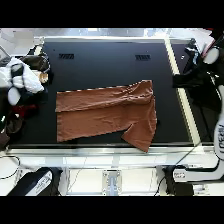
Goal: Fold the shirts.
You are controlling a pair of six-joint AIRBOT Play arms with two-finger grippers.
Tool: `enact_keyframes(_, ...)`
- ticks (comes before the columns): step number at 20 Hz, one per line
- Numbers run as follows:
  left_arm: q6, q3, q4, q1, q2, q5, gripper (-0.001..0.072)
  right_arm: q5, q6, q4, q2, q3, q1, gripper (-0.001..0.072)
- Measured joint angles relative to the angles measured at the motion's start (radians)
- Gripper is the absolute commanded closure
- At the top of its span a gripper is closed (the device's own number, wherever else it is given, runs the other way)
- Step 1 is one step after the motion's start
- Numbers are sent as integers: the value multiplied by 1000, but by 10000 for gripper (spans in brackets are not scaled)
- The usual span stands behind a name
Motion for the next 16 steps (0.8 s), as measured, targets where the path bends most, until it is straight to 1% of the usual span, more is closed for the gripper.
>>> enact_keyframes(2, -108, -145, 11, 43, 156, -5, 187, -21, -8, 79, 66, -171, -66, 323)
enact_keyframes(4, -230, -272, 8, 76, 303, -6, 188, -64, -24, 191, 113, -370, -117, 317)
enact_keyframes(5, -281, -327, -2, 87, 371, -5, 199, -87, -38, 250, 128, -478, -137, 251)
enact_keyframes(6, -320, -370, -14, 95, 430, -5, 229, -109, -54, 298, 139, -574, -150, 213)
enact_keyframes(8, -378, -426, -31, 105, 509, -4, 228, -145, -88, 390, 152, -761, -165, 213)
enact_keyframes(12, -435, -475, -80, 112, 558, -4, 228, -212, -169, 523, 163, -1036, -179, 217)
enact_keyframes(14, -443, -483, -106, 114, 552, -3, 228, -230, -203, 587, 166, -1110, -181, 271)
enact_keyframes(15, -450, -486, -114, 114, 546, -3, 228, -244, -217, 610, 166, -1135, -182, 321)
enact_keyframes(16, -452, -488, -121, 114, 540, -3, 228, -261, -231, 631, 167, -1151, -183, 391)
